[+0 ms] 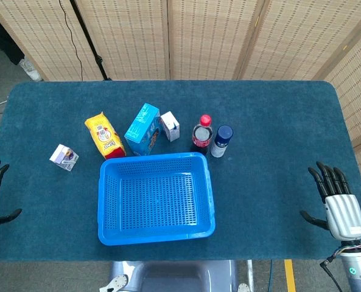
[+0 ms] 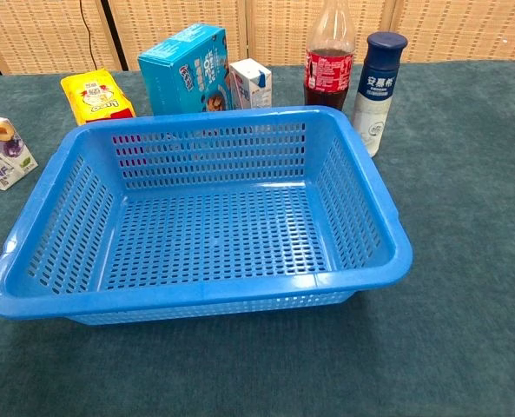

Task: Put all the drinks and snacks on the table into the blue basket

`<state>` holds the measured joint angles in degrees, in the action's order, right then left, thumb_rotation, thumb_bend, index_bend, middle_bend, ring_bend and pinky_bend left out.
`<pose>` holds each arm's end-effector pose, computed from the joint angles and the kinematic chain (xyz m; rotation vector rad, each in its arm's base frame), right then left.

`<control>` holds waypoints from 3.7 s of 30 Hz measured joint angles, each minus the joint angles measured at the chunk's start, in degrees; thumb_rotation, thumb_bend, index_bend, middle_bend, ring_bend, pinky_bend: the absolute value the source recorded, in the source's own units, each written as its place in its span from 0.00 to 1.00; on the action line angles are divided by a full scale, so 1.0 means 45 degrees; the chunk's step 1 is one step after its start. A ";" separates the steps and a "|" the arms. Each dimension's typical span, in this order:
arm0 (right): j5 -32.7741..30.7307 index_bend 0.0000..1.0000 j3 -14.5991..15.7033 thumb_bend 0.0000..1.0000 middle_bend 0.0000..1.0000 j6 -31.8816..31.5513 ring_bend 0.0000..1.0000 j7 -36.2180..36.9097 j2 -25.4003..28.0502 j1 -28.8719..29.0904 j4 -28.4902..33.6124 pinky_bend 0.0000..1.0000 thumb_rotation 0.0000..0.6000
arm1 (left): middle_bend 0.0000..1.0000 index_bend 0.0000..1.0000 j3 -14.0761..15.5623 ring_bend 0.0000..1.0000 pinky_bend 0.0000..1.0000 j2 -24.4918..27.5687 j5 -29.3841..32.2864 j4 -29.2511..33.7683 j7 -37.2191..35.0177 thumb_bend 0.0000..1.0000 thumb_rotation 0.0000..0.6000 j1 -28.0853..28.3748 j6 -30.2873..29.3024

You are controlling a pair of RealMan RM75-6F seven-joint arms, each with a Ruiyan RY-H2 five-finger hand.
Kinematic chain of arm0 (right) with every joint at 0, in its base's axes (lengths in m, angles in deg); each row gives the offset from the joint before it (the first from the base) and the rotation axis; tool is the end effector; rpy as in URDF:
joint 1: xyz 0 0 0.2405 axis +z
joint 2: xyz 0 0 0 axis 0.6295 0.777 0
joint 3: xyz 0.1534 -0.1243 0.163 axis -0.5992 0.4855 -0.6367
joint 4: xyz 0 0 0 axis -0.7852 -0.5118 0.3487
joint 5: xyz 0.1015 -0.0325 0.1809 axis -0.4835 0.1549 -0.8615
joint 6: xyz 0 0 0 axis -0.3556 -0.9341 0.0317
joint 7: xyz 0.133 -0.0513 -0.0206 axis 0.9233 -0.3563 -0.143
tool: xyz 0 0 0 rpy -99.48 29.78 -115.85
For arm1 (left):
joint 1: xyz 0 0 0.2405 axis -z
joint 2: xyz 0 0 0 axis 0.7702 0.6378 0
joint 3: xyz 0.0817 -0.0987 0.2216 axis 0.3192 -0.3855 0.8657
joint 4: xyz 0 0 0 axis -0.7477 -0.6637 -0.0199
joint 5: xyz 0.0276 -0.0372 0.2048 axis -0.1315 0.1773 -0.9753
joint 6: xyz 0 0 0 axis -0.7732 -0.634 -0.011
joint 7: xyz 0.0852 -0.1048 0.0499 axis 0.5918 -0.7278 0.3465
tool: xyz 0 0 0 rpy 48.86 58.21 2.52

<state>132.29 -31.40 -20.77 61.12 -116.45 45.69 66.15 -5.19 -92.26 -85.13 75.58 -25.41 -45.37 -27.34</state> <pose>-0.2889 -0.1952 0.1577 1.4333 -0.8083 1.0826 -0.3189 0.1819 0.1706 -1.3434 -0.9277 -0.8741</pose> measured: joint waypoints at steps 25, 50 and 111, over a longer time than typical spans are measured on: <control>-0.0855 0.00 -0.0758 0.00 0.00 0.3547 0.00 0.8033 -0.1084 0.2603 -0.3041 0.00 1.00 | 0.00 0.00 -0.0056 0.00 0.00 0.0092 -0.0349 0.0189 -0.0003 0.10 1.00 -0.0273 -0.0620; -0.1609 0.00 -0.1632 0.00 0.00 0.8661 0.00 1.2537 -0.4074 0.7789 -0.7200 0.00 1.00 | 0.00 0.00 -0.0371 0.00 0.00 -0.0123 0.0569 0.0178 0.0561 0.10 1.00 0.0017 0.0122; -0.1290 0.59 -0.3051 0.54 0.62 0.4150 0.60 0.8174 -0.0803 0.6524 0.0087 0.63 1.00 | 0.00 0.00 -0.0449 0.00 0.00 -0.0119 0.0892 0.0044 0.0340 0.10 1.00 0.0209 0.0615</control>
<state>126.48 -45.13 -2.09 97.90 -120.07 75.05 66.54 -7.21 -92.80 -81.12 75.78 -23.88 -44.43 -24.57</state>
